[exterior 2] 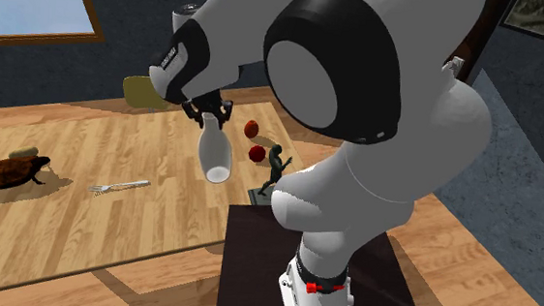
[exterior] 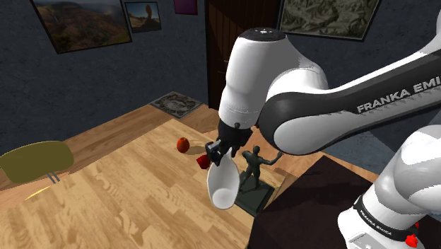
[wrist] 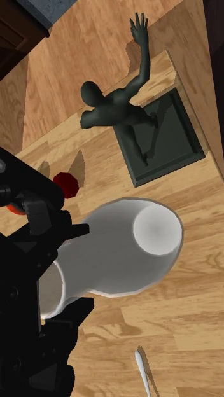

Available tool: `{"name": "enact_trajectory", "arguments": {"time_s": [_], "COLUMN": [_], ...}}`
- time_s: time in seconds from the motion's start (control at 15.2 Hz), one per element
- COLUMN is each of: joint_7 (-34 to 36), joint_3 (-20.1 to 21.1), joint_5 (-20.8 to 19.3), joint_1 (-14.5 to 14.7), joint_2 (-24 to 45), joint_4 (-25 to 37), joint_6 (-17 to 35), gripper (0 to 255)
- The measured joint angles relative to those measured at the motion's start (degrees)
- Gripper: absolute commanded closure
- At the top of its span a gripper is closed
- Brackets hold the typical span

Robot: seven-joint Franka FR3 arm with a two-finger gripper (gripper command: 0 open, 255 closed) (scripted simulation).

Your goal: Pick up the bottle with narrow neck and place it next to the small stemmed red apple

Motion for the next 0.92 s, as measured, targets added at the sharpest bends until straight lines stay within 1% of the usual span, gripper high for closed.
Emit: {"name": "enact_trajectory", "arguments": {"time_s": [0.4,0.92], "joint_7": [-1.2,-2.1], "joint_3": [-2.0,-4.0], "joint_5": [0.6,0.6], "joint_1": [0.8,1.1], "joint_2": [-2.7,-4.8], "joint_4": [3.0,7.6], "joint_6": [-5.6,-12.3], "gripper": [255,255]}}
